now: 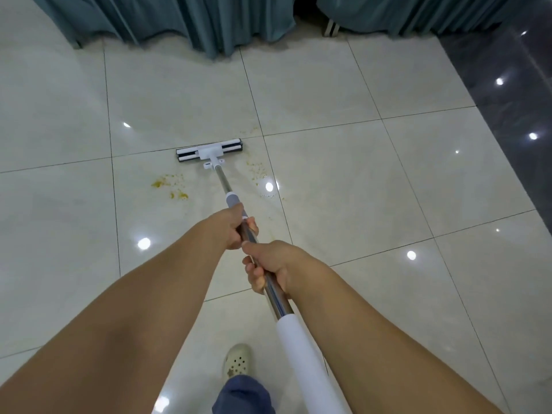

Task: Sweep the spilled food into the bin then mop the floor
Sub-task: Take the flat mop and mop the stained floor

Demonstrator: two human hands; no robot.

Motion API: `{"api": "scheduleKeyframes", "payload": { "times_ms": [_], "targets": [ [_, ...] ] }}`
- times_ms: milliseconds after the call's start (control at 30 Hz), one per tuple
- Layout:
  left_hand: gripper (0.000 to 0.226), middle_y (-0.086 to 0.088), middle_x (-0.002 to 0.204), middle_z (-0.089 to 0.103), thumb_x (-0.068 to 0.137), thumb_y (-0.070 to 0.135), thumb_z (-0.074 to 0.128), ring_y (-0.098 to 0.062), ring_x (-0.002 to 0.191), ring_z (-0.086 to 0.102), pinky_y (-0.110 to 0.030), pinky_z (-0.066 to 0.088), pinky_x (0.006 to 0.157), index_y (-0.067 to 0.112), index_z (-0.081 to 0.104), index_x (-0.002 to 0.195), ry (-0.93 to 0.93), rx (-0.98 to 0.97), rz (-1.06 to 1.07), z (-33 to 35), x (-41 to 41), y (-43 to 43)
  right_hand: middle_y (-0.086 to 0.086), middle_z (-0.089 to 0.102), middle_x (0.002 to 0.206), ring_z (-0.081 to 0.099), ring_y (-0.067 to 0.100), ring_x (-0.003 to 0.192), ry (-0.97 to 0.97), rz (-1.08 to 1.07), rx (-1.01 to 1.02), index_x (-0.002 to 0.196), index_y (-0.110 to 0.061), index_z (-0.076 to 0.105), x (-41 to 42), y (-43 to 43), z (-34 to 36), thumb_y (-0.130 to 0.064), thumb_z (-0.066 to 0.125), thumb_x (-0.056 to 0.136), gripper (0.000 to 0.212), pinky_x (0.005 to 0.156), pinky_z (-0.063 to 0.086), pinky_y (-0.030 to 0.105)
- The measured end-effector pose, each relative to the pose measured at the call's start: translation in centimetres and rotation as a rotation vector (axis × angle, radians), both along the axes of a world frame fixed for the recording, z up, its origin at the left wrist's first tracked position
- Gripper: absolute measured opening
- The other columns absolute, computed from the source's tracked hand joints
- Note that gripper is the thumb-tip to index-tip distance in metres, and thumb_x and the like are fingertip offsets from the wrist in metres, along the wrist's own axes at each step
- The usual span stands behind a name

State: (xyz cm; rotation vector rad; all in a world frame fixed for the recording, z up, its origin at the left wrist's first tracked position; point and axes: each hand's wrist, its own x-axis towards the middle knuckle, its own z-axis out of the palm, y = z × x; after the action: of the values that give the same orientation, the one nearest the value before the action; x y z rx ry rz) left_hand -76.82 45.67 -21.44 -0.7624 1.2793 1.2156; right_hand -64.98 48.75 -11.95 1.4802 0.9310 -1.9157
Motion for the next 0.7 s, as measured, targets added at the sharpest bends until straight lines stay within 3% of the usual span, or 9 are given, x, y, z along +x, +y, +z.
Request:
{"api": "scheduleKeyframes", "payload": {
  "times_ms": [200,333,467,600,700],
  "targets": [
    [0.041,-0.002,0.06,0.041,0.094,0.048,0.042,-0.012,0.04,0.034,-0.013,0.037,0.034,0.008,0.042,0.085,0.004,-0.039,-0.047,-0.2,3.1,-0.3,0.002,0.043,0.055,0.033,0.006,0.028,-0.022,-0.078,-0.042,0.073,-0.008,0.047,3.4,-1.0,0.1,-0.028,0.055,0.096,0.032,0.032,0.029,0.01],
    [0.042,-0.003,0.059,0.044,0.094,0.047,0.044,-0.011,0.028,0.034,-0.013,0.036,0.033,0.007,0.043,0.083,-0.02,-0.056,-0.036,0.4,7.6,-1.1,0.001,0.045,0.055,0.034,0.006,0.033,-0.036,-0.101,-0.035,0.072,-0.008,0.049,7.8,-1.9,0.6,-0.028,0.055,0.096,0.032,0.033,0.029,0.012],
    [0.039,-0.004,0.059,0.04,0.095,0.044,0.045,-0.01,0.029,0.032,-0.013,0.036,0.034,0.007,0.045,0.082,-0.032,-0.042,-0.021,1.3,13.5,-2.4,0.0,0.049,0.057,0.039,0.006,0.038,-0.067,-0.011,0.031,0.078,-0.01,0.055,13.6,-3.0,1.9,-0.032,0.055,0.095,0.028,0.036,0.036,0.017],
    [0.039,-0.004,0.051,0.039,0.098,0.039,0.041,-0.012,0.027,0.032,-0.015,0.036,0.033,0.008,0.044,0.076,-0.053,-0.027,-0.049,2.0,21.3,-3.9,-0.001,0.052,0.058,0.046,0.008,0.042,-0.104,0.082,0.095,0.083,-0.01,0.057,21.1,-4.7,2.9,-0.036,0.053,0.095,0.029,0.045,0.044,0.02],
    [0.039,-0.005,0.05,0.039,0.098,0.039,0.04,-0.015,0.035,0.035,-0.018,0.039,0.033,0.007,0.044,0.077,-0.059,-0.028,-0.079,3.0,27.2,-5.0,0.002,0.055,0.062,0.054,0.012,0.052,-0.141,0.213,0.154,0.089,-0.01,0.055,26.8,-5.6,4.0,-0.04,0.049,0.096,0.032,0.06,0.052,0.026]
  ]
}}
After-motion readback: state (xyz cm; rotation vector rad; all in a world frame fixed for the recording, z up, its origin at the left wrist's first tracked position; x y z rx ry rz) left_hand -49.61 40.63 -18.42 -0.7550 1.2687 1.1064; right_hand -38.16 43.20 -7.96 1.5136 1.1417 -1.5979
